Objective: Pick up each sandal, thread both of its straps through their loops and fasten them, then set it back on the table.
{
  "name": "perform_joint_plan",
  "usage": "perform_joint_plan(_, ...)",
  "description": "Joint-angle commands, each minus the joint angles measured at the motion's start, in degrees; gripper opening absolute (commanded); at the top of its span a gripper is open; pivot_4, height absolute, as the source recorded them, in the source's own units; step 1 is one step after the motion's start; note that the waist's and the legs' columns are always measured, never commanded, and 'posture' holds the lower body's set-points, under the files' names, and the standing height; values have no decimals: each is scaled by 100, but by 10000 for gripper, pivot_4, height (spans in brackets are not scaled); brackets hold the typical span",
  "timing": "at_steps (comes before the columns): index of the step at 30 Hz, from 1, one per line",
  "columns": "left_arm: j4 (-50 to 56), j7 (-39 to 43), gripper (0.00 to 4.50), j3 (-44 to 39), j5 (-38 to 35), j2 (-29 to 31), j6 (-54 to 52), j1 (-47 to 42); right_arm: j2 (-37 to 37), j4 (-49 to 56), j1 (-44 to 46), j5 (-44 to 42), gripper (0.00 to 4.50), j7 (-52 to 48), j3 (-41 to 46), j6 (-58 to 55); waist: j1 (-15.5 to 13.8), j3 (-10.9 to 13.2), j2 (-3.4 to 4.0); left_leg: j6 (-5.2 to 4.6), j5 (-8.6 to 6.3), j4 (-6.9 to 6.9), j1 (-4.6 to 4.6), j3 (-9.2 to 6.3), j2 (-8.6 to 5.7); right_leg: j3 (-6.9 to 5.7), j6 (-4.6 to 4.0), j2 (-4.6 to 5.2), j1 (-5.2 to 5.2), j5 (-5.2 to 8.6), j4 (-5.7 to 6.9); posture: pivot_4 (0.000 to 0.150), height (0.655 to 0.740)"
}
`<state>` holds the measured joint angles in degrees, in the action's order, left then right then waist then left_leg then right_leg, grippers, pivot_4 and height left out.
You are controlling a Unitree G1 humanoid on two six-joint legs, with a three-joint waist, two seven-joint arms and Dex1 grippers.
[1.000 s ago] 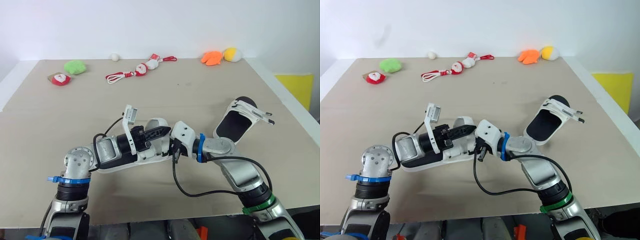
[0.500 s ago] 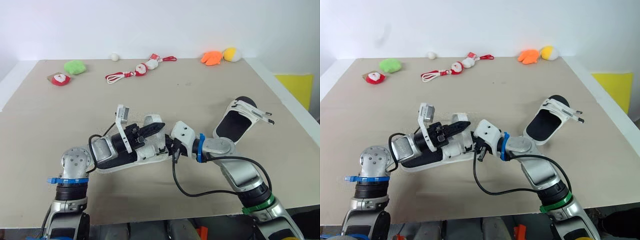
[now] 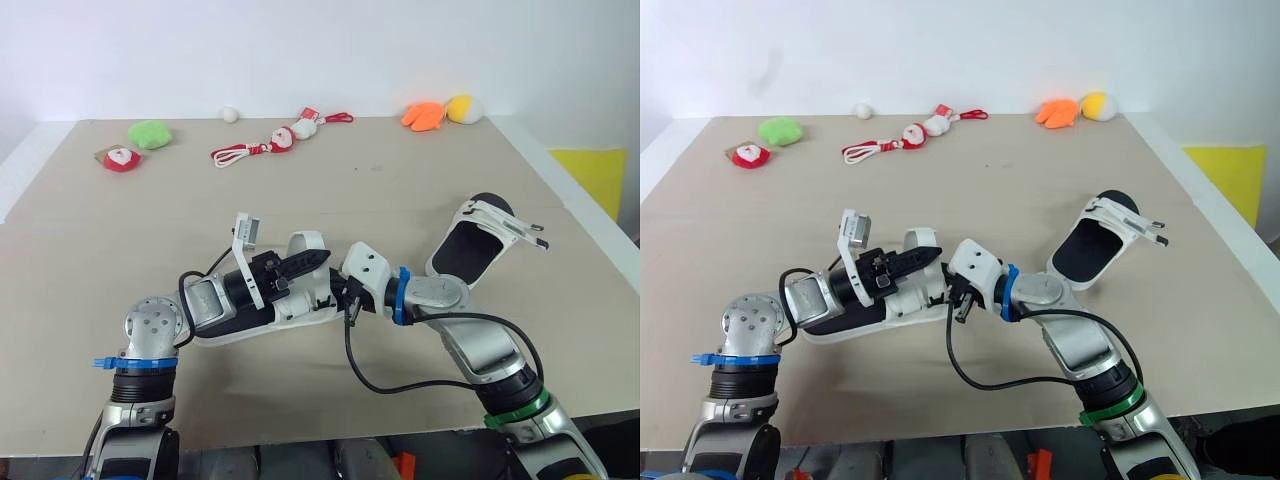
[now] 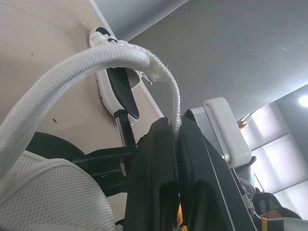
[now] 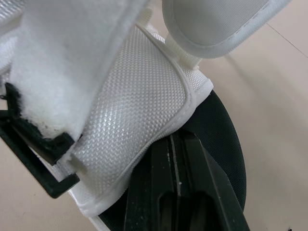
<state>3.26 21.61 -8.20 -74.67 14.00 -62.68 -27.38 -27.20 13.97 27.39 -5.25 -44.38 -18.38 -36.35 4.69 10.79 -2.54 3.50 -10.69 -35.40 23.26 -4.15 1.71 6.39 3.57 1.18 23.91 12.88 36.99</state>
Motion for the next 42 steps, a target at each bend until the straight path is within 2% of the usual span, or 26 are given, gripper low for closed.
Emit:
perform_joint_plan(1,187,24,1260,69,-36,-81,-56,1,20,-71,-30,67,0,40,-126,-72,0,0,0,0,0,0,0,0,0,0,0,0,0,0,0,1500,7400)
perform_joint_plan(6,269,144,1260,257,225,-28,-52,128,18,-81,-21,69,0,40,-120,-62,0,0,0,0,0,0,0,0,0,0,0,0,0,0,0,1500,7400)
perform_joint_plan(10,481,529,1260,716,902,229,130,331,21,-52,-43,68,0,48,-123,-71,0,0,0,1,0,1,-1,0,0,0,-2,0,0,1,0,1500,7400)
perform_joint_plan(15,504,779,1260,783,1155,286,218,399,21,-57,-39,69,0,49,-123,-65,1,0,0,1,0,0,-2,0,0,0,-2,1,-1,1,-1,1500,7400)
perform_joint_plan(29,350,1420,1260,1088,2476,501,1081,401,38,-133,7,77,0,40,-134,-10,1,0,0,1,-1,1,-2,0,0,0,-2,1,0,2,-1,1500,7400)
perform_joint_plan(35,514,2001,1260,1340,2728,759,1172,467,42,-179,34,79,0,31,-129,6,18,0,0,1,-1,3,-2,1,3,0,-3,0,2,2,-2,1500,7400)
perform_joint_plan(39,609,2105,1260,1359,2740,728,1190,469,42,-183,38,85,0,28,-117,9,22,0,0,1,-1,7,-2,1,3,0,-4,0,3,5,-2,1500,7400)
perform_joint_plan(42,474,2104,1260,1413,3106,735,1487,365,69,-207,56,89,0,70,-87,21,21,0,0,1,-1,6,0,1,2,0,-4,2,2,5,-2,1500,7400)
